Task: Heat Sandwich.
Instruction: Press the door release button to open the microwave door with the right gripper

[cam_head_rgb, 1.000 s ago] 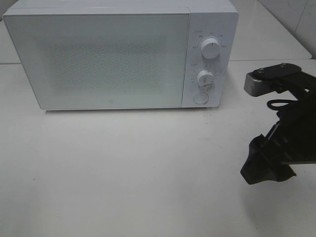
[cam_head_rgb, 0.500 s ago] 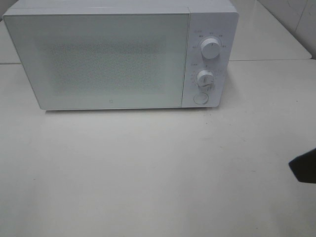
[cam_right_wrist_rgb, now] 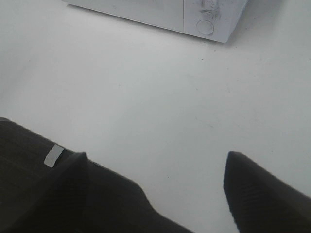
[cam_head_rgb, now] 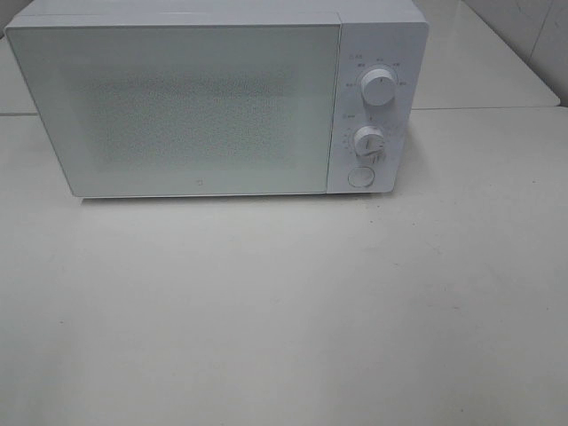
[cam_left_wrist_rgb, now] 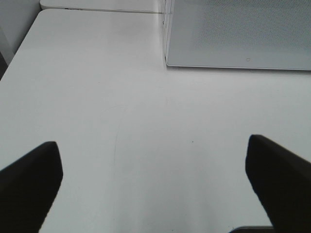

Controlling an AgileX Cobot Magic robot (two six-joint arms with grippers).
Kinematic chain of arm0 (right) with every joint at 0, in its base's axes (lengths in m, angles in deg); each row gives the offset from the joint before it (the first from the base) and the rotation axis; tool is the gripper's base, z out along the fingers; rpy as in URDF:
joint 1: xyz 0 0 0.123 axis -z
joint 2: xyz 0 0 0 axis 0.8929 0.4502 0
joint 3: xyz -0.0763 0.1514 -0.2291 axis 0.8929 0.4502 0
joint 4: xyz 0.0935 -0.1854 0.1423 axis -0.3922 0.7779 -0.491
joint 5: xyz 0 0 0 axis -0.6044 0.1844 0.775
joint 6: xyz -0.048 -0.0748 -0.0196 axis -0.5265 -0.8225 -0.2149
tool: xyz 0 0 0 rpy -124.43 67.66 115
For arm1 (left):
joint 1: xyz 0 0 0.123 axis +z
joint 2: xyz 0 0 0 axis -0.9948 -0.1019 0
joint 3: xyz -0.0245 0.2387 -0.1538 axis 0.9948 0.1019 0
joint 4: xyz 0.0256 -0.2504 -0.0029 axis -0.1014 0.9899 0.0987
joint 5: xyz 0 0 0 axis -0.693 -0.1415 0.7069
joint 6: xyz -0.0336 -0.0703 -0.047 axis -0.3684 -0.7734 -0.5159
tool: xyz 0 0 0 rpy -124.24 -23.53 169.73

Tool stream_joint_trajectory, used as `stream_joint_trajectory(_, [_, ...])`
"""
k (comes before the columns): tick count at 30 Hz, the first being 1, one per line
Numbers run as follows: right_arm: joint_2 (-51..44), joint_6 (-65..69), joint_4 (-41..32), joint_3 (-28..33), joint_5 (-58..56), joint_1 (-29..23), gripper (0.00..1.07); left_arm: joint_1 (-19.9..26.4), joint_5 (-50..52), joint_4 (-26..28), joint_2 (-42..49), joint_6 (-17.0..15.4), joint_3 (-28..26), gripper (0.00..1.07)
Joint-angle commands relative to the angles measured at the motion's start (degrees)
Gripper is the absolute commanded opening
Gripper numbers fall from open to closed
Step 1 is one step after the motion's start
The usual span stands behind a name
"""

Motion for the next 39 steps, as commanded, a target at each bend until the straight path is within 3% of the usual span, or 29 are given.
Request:
stream_joint_trajectory(1, [-5.7, 1.8, 1.1, 2.7, -1.1, 2.8, 0.76, -0.3, 0.0, -0.1, 1.3, -0.3, 0.1, 0.98])
stream_joint_trajectory(6, [-11.1, 1.7, 1.3, 5.8, -1.3, 9.3, 0.76, -0.3, 0.0, -0.1, 1.3, -0.3, 0.1, 0.98])
stream_joint_trajectory(20, [-20.6, 1.1, 1.6, 11.1, 4.0, 19.5, 0.76, -0.3, 0.0, -0.1, 1.3, -0.3, 0.1, 0.98])
stream_joint_trajectory(39, [-20.6, 1.1, 1.1, 10.4, 4.7, 19.5, 0.76, -0.3, 0.0, -0.1, 0.9, -0.3, 0.1, 0.98])
